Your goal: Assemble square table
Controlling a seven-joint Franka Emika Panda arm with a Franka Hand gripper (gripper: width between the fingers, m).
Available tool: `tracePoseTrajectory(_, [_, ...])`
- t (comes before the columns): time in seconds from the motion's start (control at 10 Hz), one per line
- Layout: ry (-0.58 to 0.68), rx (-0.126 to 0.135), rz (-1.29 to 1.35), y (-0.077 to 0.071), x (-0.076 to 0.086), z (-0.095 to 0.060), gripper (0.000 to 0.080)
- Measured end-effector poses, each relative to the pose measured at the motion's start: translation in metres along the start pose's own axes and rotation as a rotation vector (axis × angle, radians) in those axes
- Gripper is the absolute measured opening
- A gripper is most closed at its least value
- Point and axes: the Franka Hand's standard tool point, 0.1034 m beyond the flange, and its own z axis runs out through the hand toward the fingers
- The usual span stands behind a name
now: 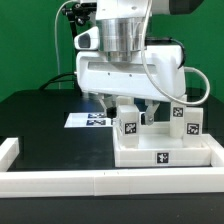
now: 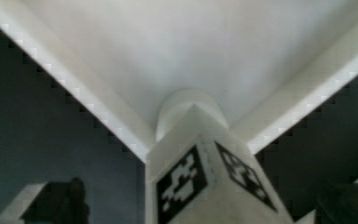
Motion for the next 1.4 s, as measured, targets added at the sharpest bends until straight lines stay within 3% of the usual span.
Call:
tracePoseTrajectory(1.0, [0.007, -0.034, -0.634, 0.0004, 0.0054, -0.0027, 0.0649])
tracePoseTrajectory(1.3, [0.006, -0.034, -0.632, 0.0006, 0.0053, -0.0026, 0.0291])
tracePoseTrajectory(1.4, [0.006, -0.034, -0.632, 0.0007, 0.0052, -0.0025, 0.0291])
